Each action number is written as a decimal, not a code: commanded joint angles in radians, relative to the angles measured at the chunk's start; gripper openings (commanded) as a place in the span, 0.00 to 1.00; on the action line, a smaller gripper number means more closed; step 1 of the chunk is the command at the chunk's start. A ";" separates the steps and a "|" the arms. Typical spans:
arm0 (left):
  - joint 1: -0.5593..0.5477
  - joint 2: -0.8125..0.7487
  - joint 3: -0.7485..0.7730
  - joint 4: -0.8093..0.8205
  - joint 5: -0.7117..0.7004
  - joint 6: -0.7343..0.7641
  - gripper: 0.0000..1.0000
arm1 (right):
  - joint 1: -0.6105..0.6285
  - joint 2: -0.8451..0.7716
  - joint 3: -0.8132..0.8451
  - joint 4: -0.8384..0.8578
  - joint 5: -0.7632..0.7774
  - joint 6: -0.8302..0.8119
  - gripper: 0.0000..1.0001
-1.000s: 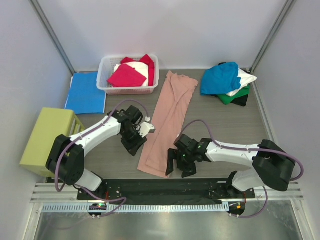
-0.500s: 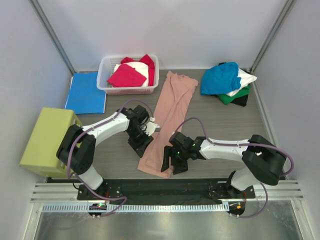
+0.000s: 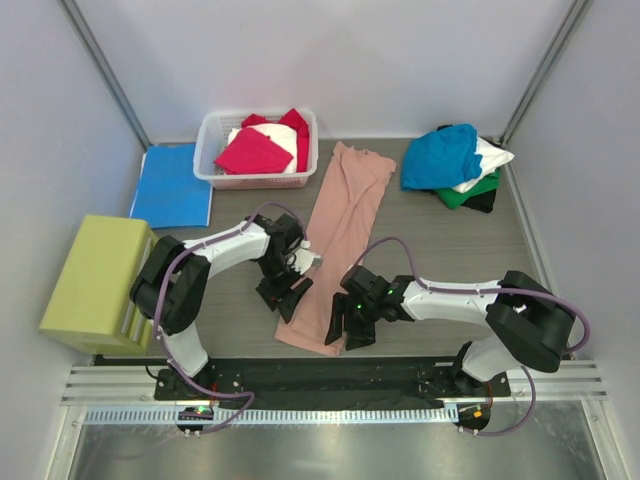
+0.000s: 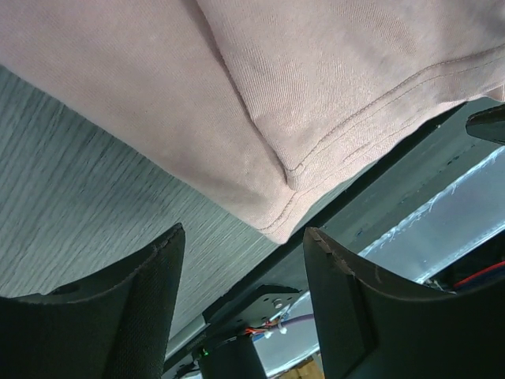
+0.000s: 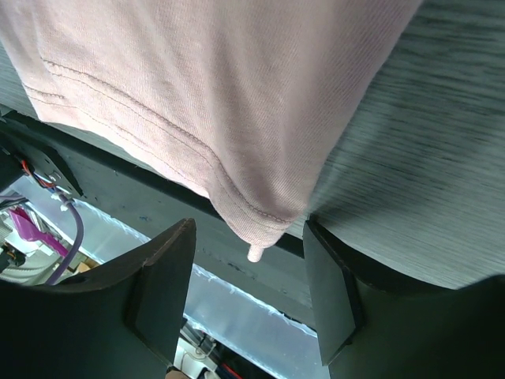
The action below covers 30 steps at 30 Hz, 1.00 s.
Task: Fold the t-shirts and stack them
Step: Fold the tshirt
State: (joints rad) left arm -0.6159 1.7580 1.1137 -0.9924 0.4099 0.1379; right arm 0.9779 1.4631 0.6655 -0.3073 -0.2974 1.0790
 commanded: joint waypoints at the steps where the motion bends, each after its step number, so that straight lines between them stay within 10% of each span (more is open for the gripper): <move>1: -0.008 -0.023 0.011 -0.031 -0.019 -0.055 0.62 | 0.002 -0.027 -0.007 0.010 0.023 0.013 0.63; 10: -0.038 -0.128 -0.037 0.011 0.147 -0.064 0.42 | 0.002 0.020 0.014 0.016 0.007 0.001 0.64; 20: -0.021 -0.541 -0.043 0.215 -0.210 -0.172 1.00 | 0.002 0.023 0.017 0.016 0.029 -0.011 0.79; 30: 0.067 -0.520 -0.110 0.061 0.012 -0.092 0.90 | 0.001 -0.023 0.033 -0.022 0.069 -0.021 0.79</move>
State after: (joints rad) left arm -0.5625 1.1774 1.0519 -0.8505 0.2924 -0.0303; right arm 0.9779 1.4685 0.6811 -0.2943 -0.3004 1.0752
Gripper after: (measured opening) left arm 0.966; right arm 0.792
